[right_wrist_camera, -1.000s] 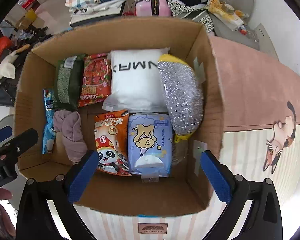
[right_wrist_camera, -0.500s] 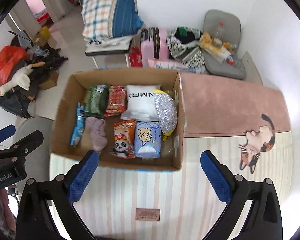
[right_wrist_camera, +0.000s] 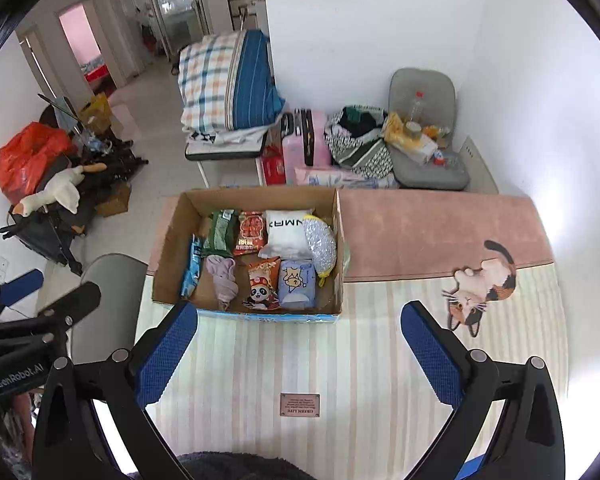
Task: Organize soft objects
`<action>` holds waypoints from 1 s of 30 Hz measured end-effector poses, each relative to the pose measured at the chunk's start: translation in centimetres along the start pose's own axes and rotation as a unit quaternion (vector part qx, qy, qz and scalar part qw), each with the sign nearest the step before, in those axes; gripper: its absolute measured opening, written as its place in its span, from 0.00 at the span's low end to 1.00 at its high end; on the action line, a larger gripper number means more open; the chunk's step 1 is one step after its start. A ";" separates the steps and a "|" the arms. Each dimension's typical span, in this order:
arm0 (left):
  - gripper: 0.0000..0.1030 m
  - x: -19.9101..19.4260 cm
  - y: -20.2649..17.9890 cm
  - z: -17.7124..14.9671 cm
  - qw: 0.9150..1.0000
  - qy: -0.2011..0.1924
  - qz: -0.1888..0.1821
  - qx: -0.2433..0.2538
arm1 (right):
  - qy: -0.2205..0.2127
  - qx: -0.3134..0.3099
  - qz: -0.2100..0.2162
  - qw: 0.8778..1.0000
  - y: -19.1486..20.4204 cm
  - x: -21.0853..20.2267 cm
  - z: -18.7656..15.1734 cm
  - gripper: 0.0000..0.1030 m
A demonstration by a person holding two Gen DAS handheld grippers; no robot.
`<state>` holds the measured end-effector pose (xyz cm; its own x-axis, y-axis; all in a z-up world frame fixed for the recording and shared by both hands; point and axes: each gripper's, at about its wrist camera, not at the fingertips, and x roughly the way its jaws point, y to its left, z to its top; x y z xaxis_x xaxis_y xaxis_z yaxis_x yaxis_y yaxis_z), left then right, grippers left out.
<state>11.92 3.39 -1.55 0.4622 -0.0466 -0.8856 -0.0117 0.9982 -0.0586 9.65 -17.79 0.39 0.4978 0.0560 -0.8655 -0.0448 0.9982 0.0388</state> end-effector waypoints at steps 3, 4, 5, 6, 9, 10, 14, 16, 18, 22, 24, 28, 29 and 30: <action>0.98 -1.7 -0.2 -1.0 1.000 -0.001 -0.006 0.000 | -0.013 -0.004 0.001 1.000 -0.1 -2.9 -0.8 1.00; 0.98 -2.3 -0.2 -1.2 1.000 -0.001 -0.006 -0.003 | -0.016 -0.006 0.002 1.000 -0.1 -3.5 -1.0 1.00; 0.98 -2.9 -0.3 -1.5 1.000 -0.004 -0.008 -0.003 | -0.021 -0.008 0.003 1.000 -0.1 -4.4 -1.4 1.00; 0.98 -3.4 -0.3 -1.8 1.000 -0.007 -0.008 -0.004 | -0.027 -0.011 0.001 1.000 0.0 -5.2 -1.7 1.00; 0.98 -4.9 -0.4 -2.3 1.000 -0.015 -0.006 -0.007 | -0.034 -0.016 0.004 0.999 0.0 -7.0 -2.3 1.00; 0.98 -5.3 -0.4 -2.5 1.000 -0.017 -0.007 -0.009 | -0.036 -0.018 0.007 0.999 0.1 -7.5 -2.5 1.00; 0.98 -6.7 -0.5 -3.0 0.999 -0.030 0.002 -0.010 | -0.045 -0.027 0.007 0.999 0.2 -9.0 -3.1 1.00; 0.98 -7.2 -0.6 -3.0 0.999 -0.038 0.006 -0.011 | -0.050 -0.026 0.005 0.998 0.1 -9.5 -3.2 1.00; 0.98 -7.8 -0.8 -3.0 0.999 -0.050 0.014 -0.009 | -0.060 -0.025 -0.004 0.998 -0.2 -10.0 -3.2 1.00; 0.98 -8.3 -0.8 -3.0 0.998 -0.060 0.017 -0.012 | -0.072 -0.020 -0.014 0.997 -0.8 -10.6 -3.0 1.00; 0.98 -8.3 -0.8 -3.0 0.998 -0.060 0.017 -0.011 | -0.073 -0.019 -0.015 0.997 -1.0 -10.6 -2.7 1.00; 0.98 -8.5 -1.1 -3.0 0.998 -0.062 0.018 -0.011 | -0.075 -0.019 -0.015 0.997 -1.4 -10.7 -2.4 1.00; 0.98 -8.5 -1.2 -3.0 0.998 -0.063 0.018 -0.011 | -0.075 -0.018 -0.014 0.997 -1.3 -10.6 -2.4 1.00; 0.98 -8.5 -1.1 -3.0 0.998 -0.062 0.018 -0.010 | -0.075 -0.019 -0.014 0.997 -1.3 -10.6 -2.4 1.00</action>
<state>5.36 2.55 4.64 0.5678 -0.0045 -0.8231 -0.0478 0.9981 -0.0384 2.38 -19.70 8.33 0.6232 0.0324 -0.7814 -0.0603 0.9982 -0.0067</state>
